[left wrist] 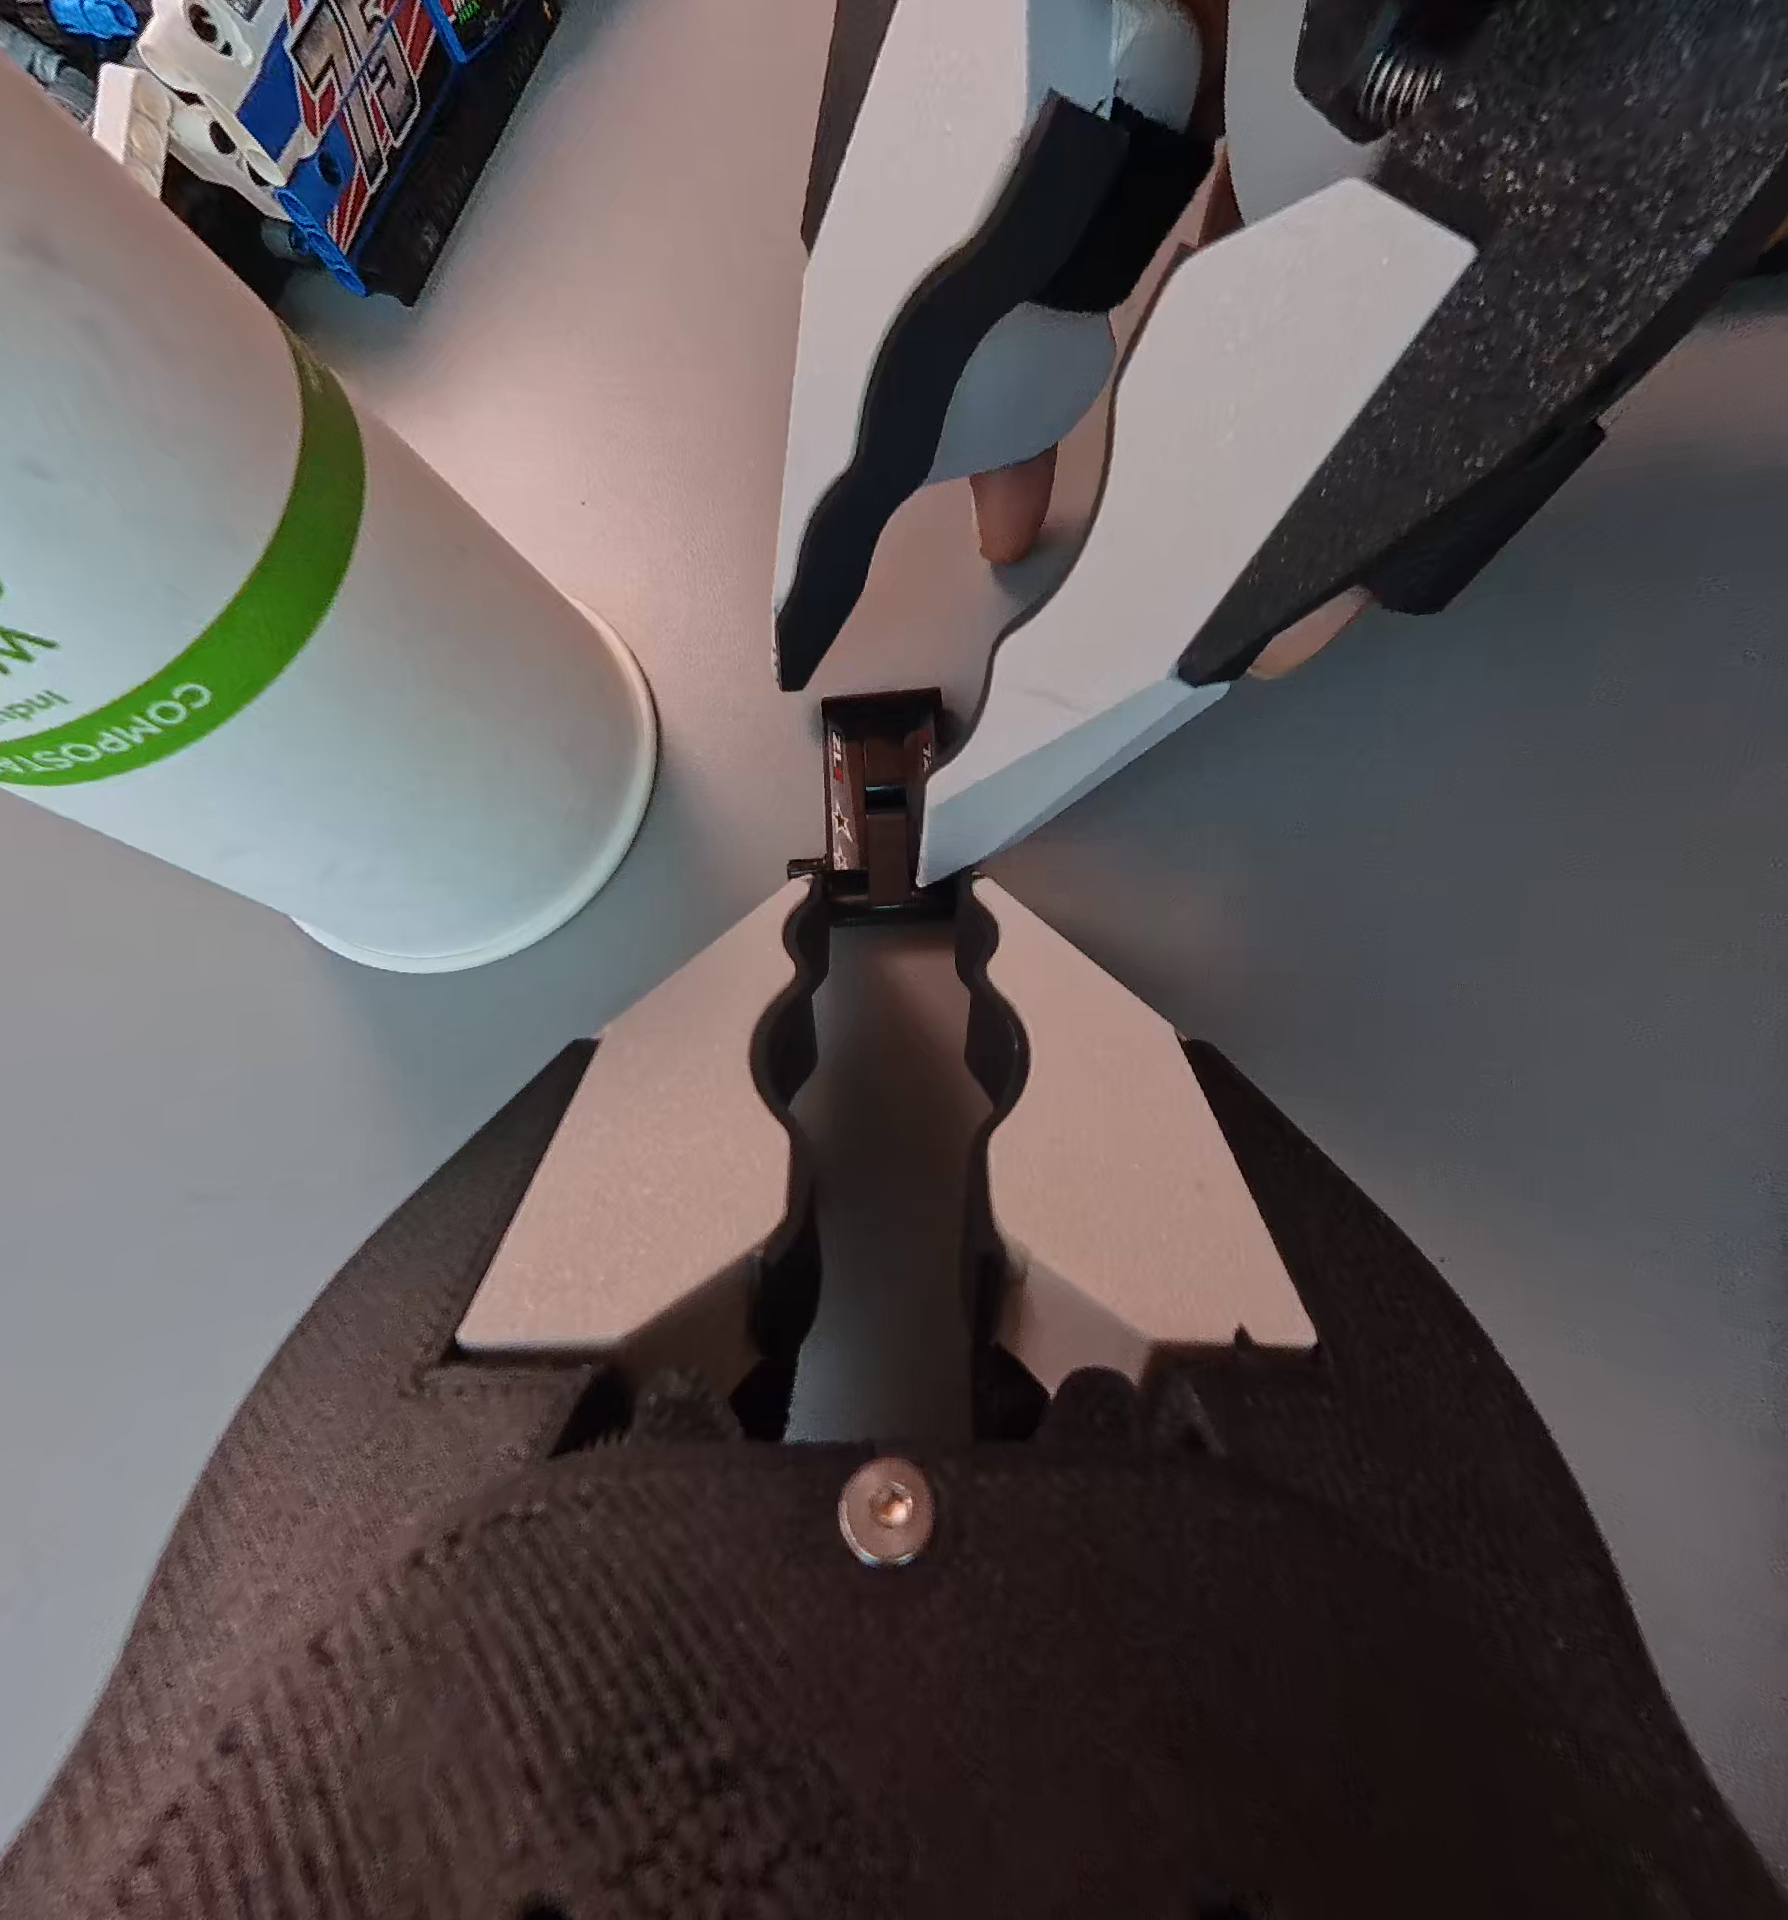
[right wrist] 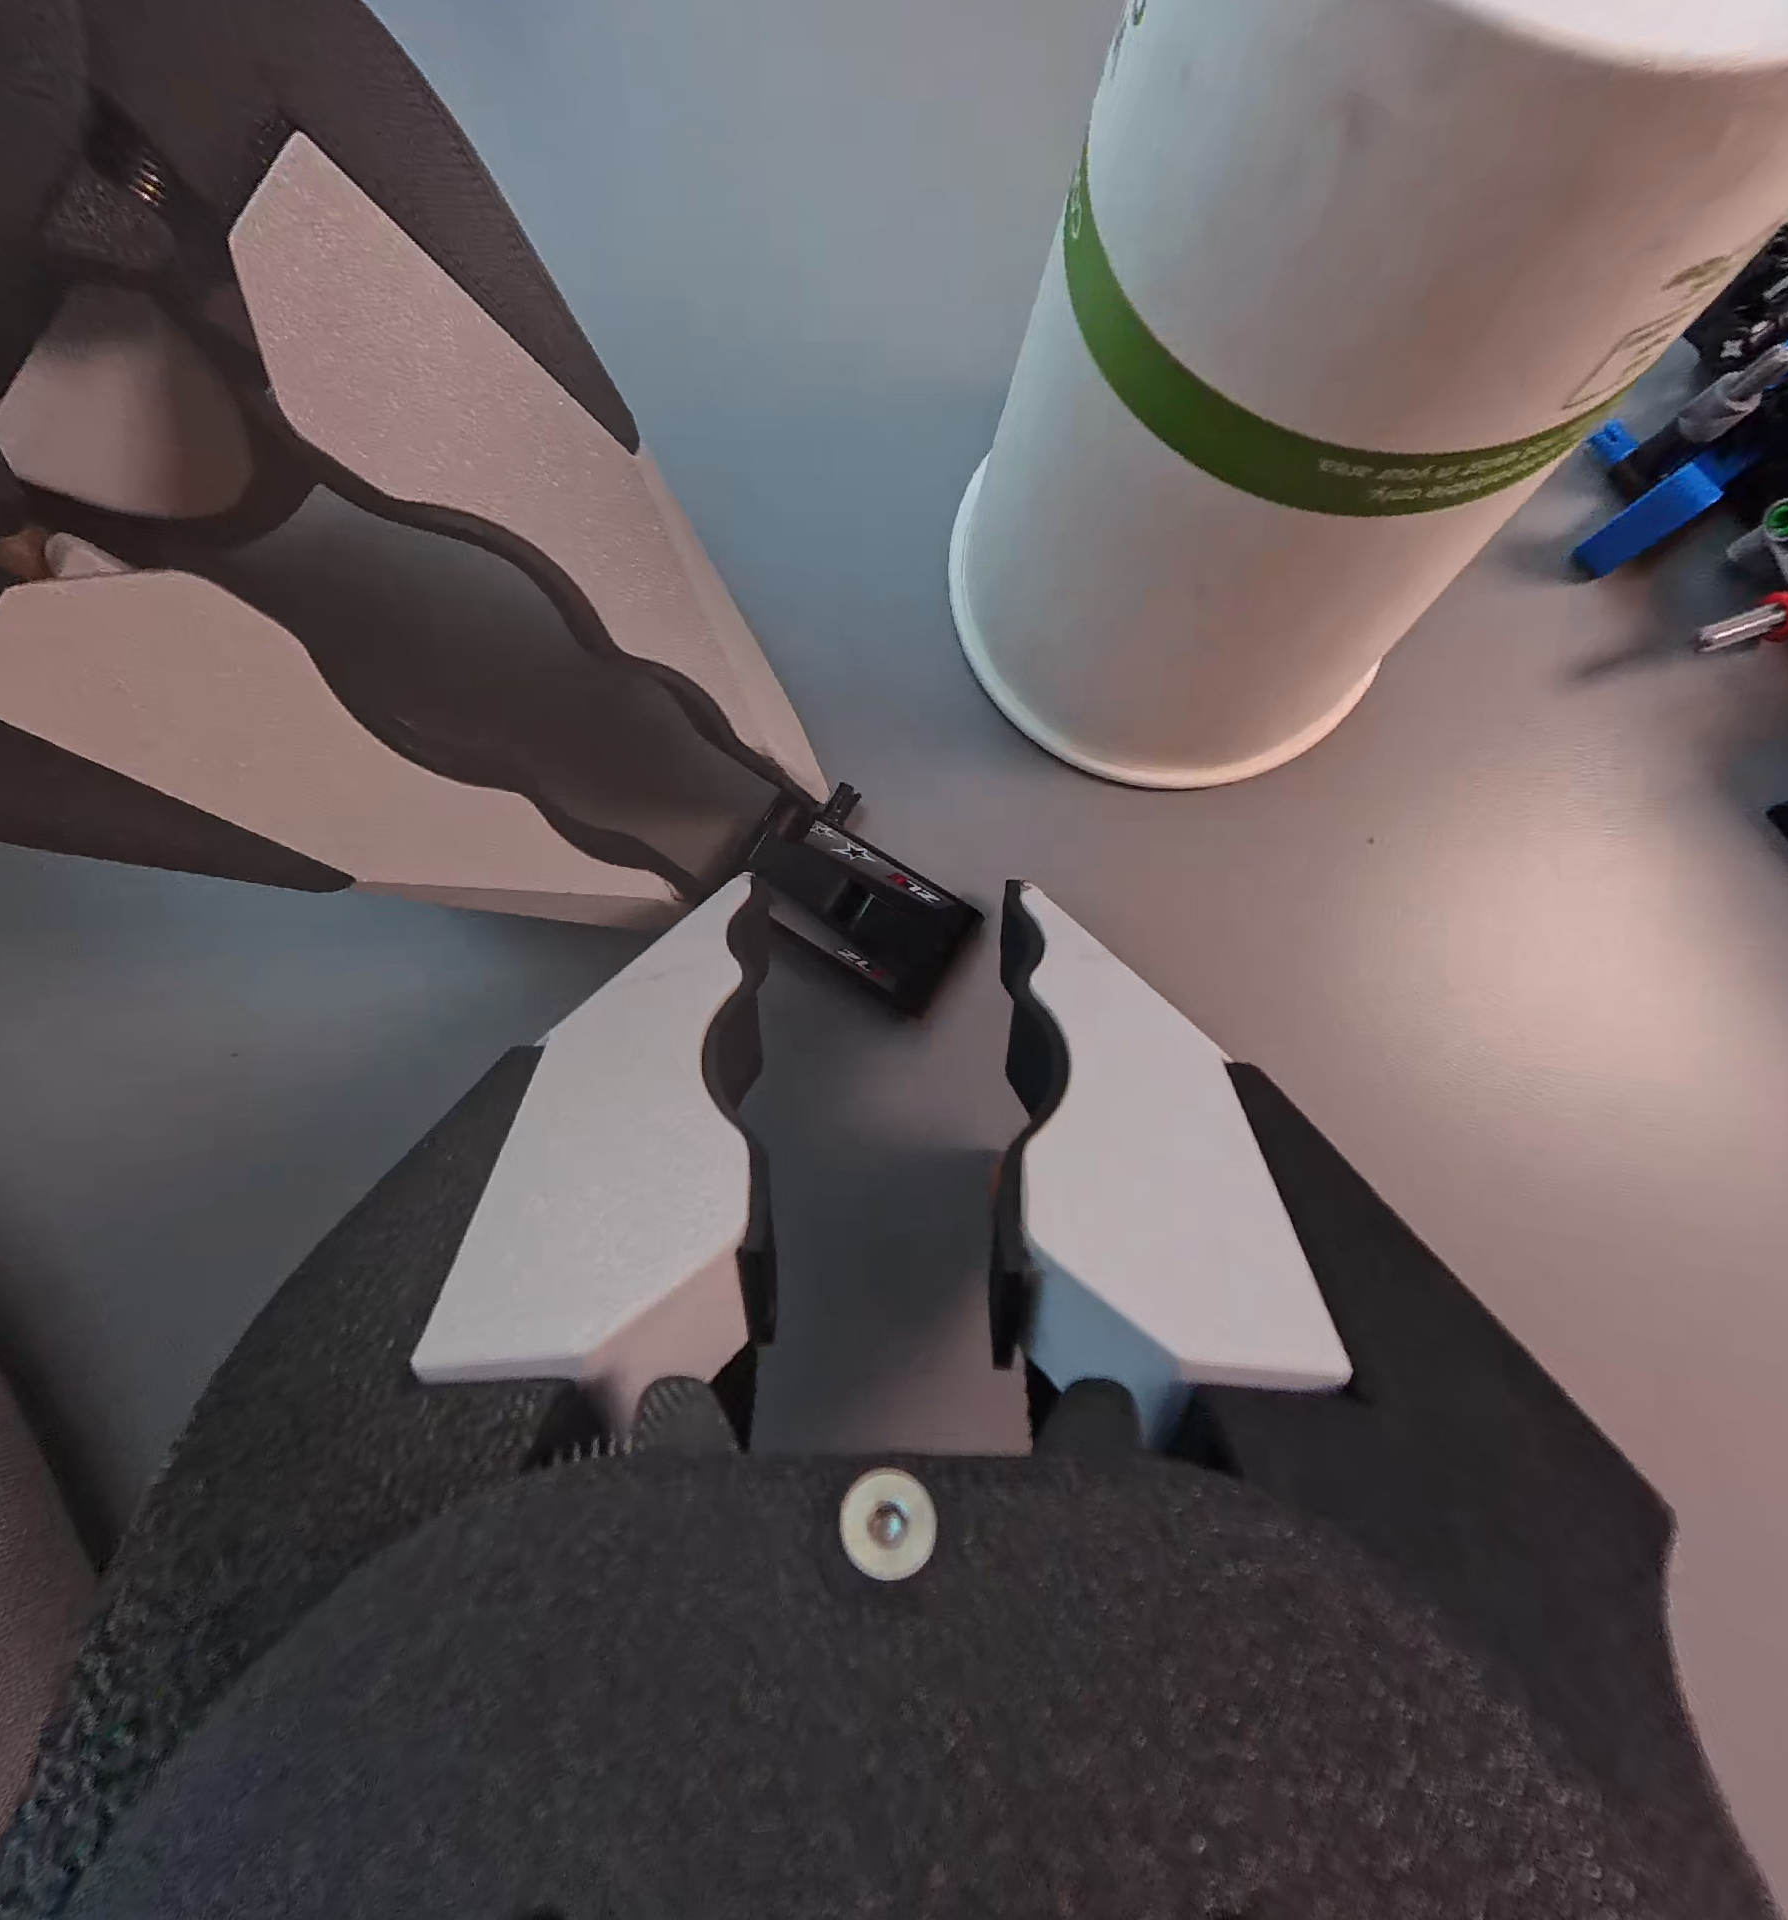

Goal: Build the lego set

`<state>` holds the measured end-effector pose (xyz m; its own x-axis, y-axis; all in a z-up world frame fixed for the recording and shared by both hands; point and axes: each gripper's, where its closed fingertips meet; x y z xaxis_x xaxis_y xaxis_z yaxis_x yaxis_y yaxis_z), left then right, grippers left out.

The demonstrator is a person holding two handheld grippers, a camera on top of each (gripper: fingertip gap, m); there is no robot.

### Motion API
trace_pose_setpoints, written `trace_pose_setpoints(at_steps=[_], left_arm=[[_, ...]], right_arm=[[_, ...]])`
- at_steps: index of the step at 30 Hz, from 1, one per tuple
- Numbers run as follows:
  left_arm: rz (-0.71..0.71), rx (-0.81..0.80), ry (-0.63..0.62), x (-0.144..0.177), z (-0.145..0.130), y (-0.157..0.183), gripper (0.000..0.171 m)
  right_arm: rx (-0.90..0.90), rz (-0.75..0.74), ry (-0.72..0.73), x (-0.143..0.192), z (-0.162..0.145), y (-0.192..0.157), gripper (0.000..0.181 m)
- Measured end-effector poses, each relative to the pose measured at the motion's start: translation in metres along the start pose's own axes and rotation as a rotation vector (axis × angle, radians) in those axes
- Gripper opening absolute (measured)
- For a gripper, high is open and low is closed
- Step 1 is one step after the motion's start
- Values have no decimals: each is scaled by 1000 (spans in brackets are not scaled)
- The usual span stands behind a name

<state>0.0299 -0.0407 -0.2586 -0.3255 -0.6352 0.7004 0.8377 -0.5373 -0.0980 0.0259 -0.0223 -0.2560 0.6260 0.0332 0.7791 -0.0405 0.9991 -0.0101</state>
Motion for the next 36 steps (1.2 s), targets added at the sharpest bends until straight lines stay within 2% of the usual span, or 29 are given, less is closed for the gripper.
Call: trace_pose_setpoints(at_steps=[3, 7, 8, 9, 11, 12, 14, 16, 18, 21, 23, 24, 25, 26, 29, 31, 33, 36], left_arm=[[2, -4, -2, 0, 0, 0, 23], [-5, 5, -4, 1, -1, -1, 23], [-6, 4, -4, 1, -1, -1, 23], [-7, 3, -4, 1, -1, -1, 23], [-10, 7, -5, 1, -1, -1, 23], [-11, 8, -5, 1, -1, -1, 23], [-11, 8, -5, 1, -1, -1, 23], [-11, 2, -5, 1, -1, 0, 23], [-17, 2, -5, 1, -2, 0, 23], [-20, -7, -4, 2, -2, 0, 23], [-23, -7, -3, 2, -2, 1, 23], [-24, -8, -2, 2, -2, 1, 23], [-25, -7, -2, 2, -2, 1, 23], [-26, -6, -2, 2, -2, 0, 23], [-27, -3, -3, 3, -3, 0, 23], [-30, -3, -3, 3, -3, 0, 23], [-33, -2, -4, 3, -3, 0, 23], [-32, -1, -6, 3, -4, -2, 23]], right_arm=[[-2, 5, 16, 2, -1, 3, 46], [-104, 52, -7, 14, -16, 20, 31], [-121, 52, -19, 18, -21, 26, 21], [-103, 25, -37, 22, -27, 34, 1], [-62, -15, -31, 29, -27, 45, 0], [-47, -15, 39, 36, -11, 48, 2], [23, -11, 194, 55, 31, 50, 38], [174, -42, 255, 68, 67, 52, 63], [323, -42, 216, 65, 91, 52, 79], [446, 44, -7, 36, 103, 54, 106], [518, 97, -154, 16, 103, 53, 101], [554, 123, -218, 9, 100, 51, 84], [575, 145, -242, 6, 100, 49, 75], [566, 168, -242, 8, 102, 47, 75], [469, 191, -135, 49, 111, 58, 75], [368, 97, -112, 97, 98, 100, 74], [235, -69, -163, 153, 63, 166, 75], [-33, -296, -279, 242, -19, 273, 75]])
Point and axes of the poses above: each gripper's, where its closed fingertips meet, x back along the fingers, z out of its top, y = z × x across the jaws
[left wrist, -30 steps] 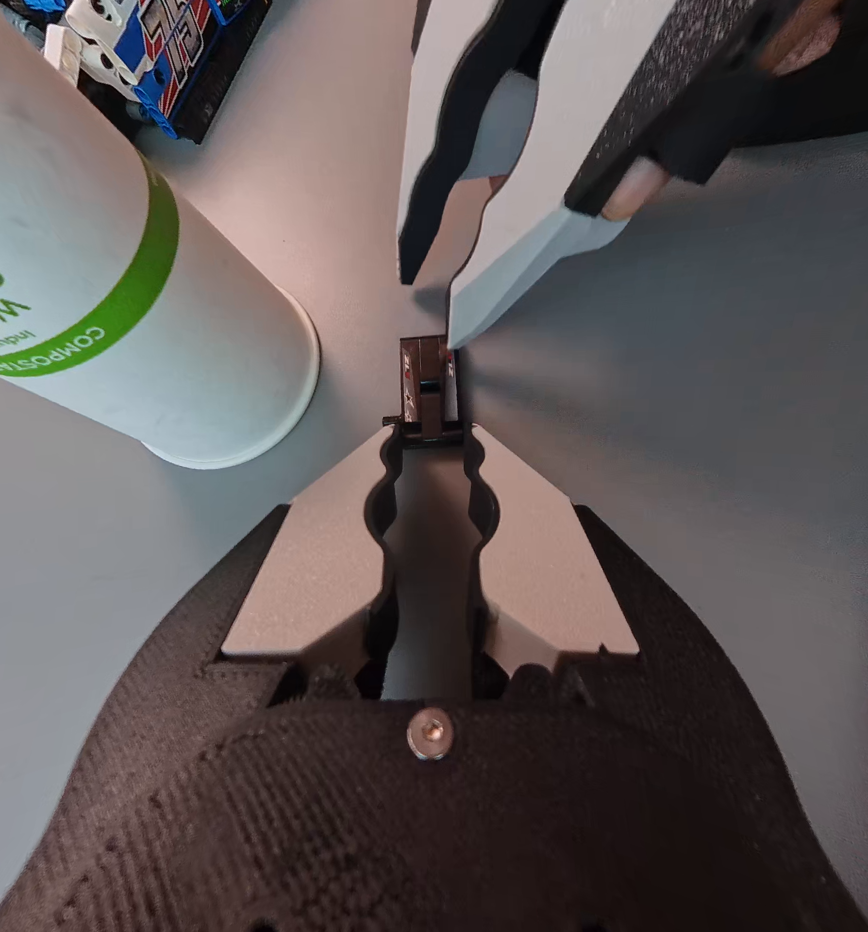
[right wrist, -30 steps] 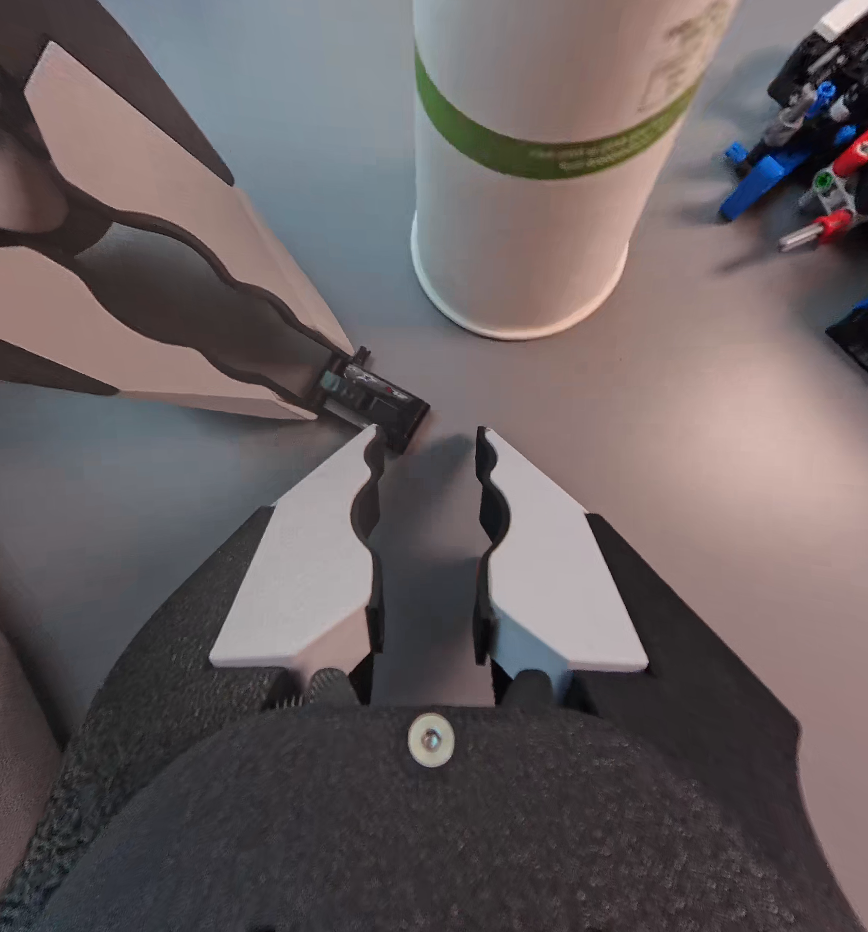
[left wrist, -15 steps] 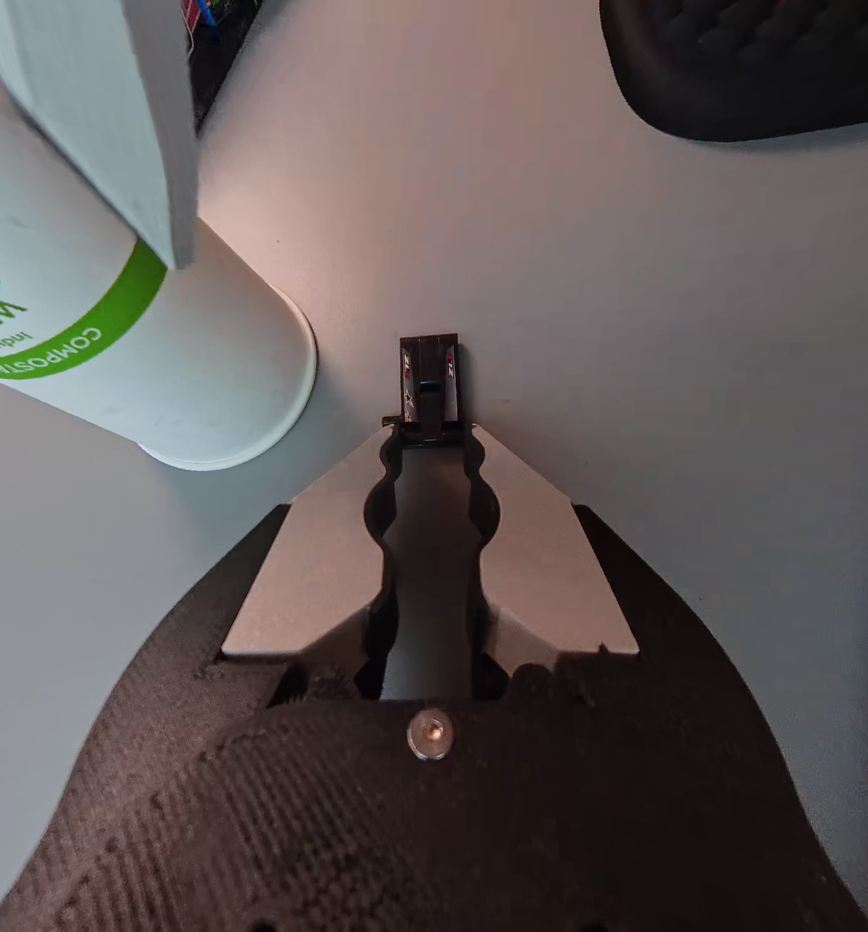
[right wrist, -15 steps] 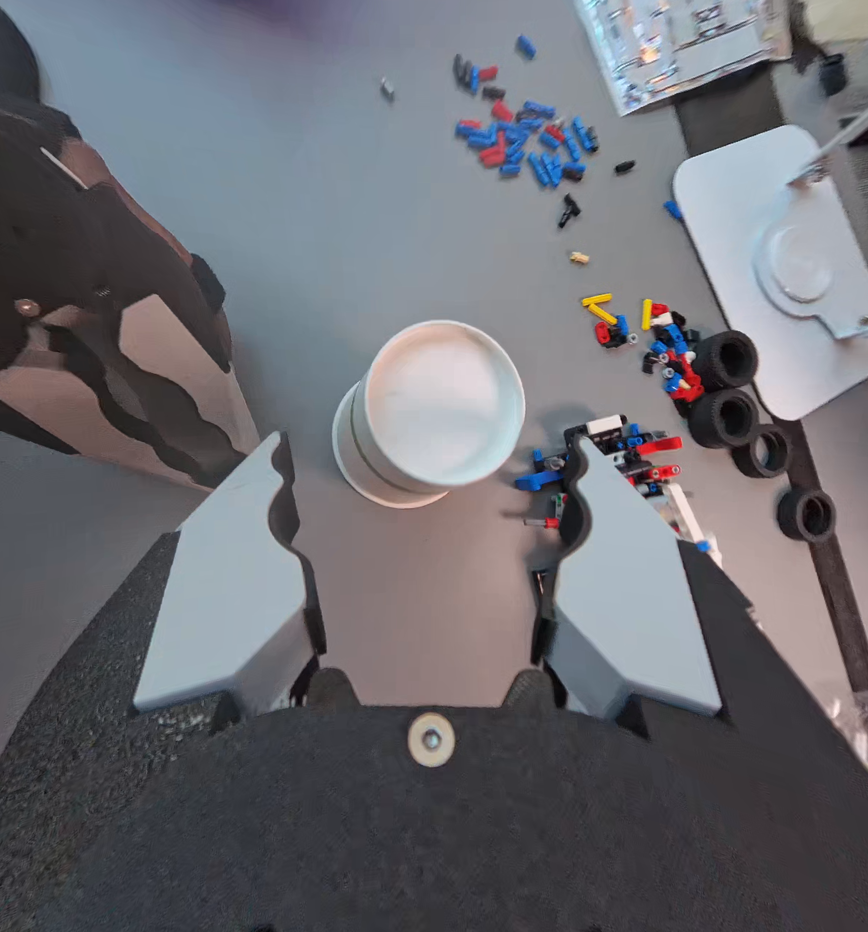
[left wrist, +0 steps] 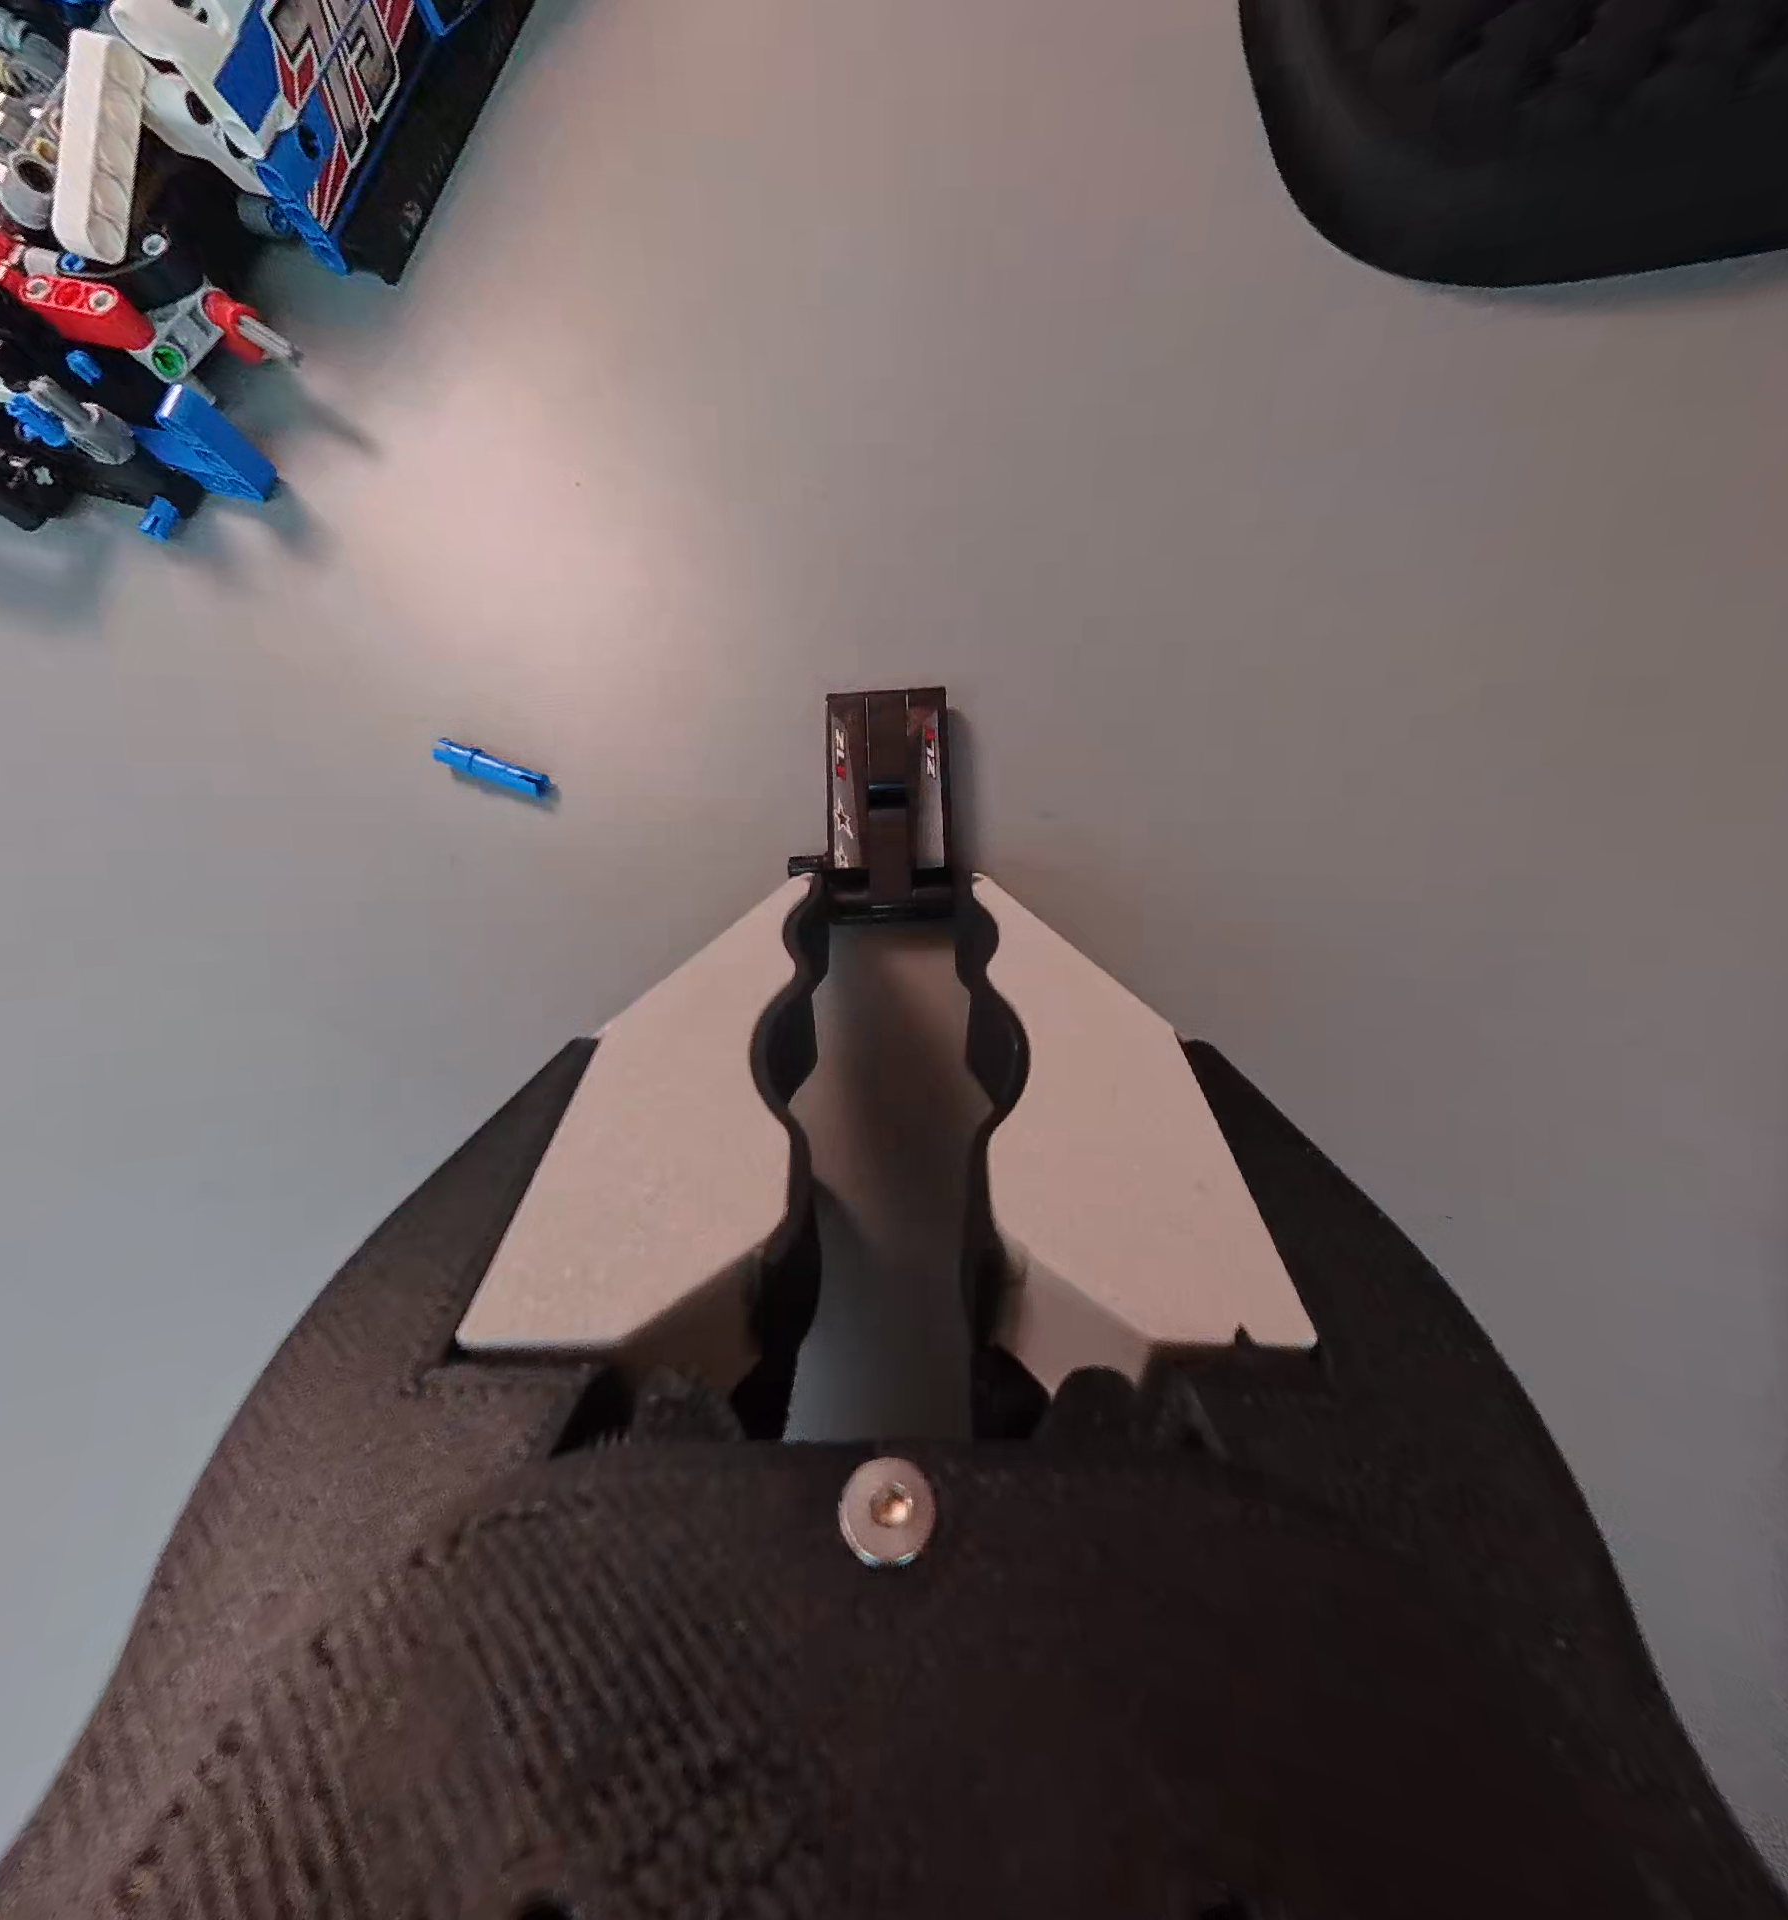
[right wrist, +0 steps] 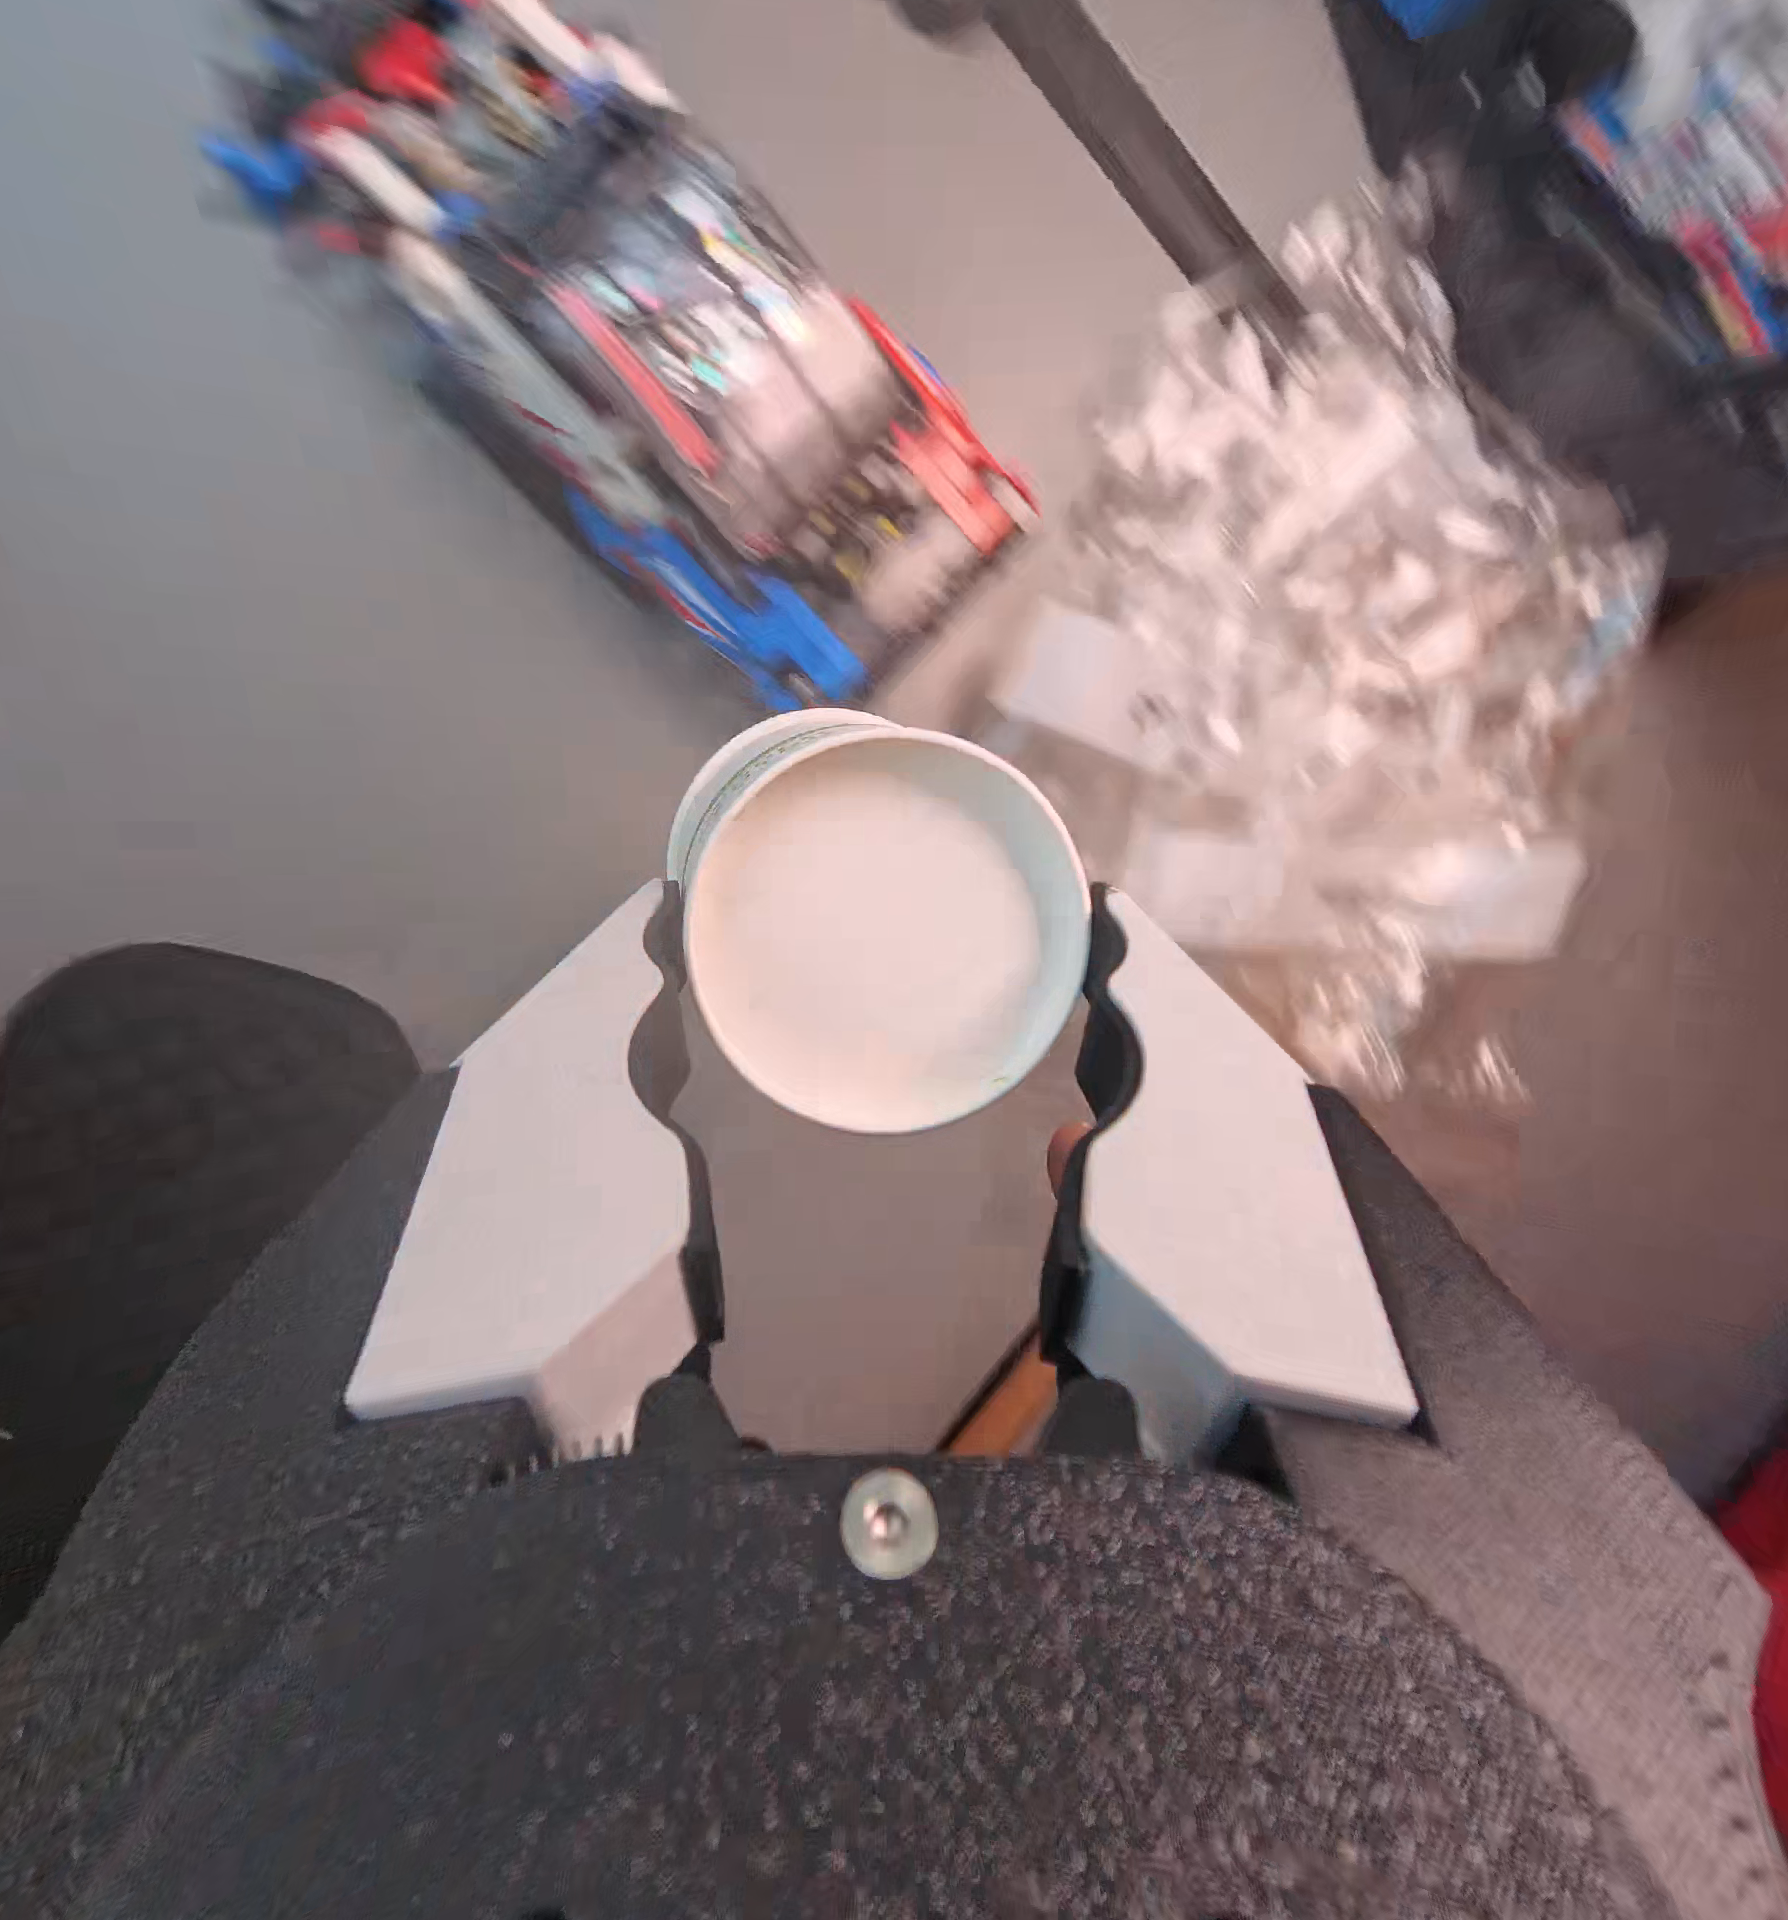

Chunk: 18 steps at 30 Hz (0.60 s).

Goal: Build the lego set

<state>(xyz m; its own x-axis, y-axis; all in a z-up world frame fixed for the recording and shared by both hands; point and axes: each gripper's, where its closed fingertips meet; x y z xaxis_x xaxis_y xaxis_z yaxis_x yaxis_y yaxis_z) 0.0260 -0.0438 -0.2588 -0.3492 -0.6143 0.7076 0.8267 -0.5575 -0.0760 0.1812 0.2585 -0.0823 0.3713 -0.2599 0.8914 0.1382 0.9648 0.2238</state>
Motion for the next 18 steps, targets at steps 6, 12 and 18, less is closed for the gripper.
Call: trace_pose_setpoints(at_steps=[6, 12, 18], left_arm=[[18, 19, -4, 1, -2, -8, 23], [24, 39, -1, 1, -3, -12, 23], [36, 49, -2, 1, -3, -14, 23]], right_arm=[[-518, -231, -184, 29, -186, 172, 75], [-674, -324, -354, 12, -286, 209, 75], [-685, -403, -305, 2, -301, 216, 92]])
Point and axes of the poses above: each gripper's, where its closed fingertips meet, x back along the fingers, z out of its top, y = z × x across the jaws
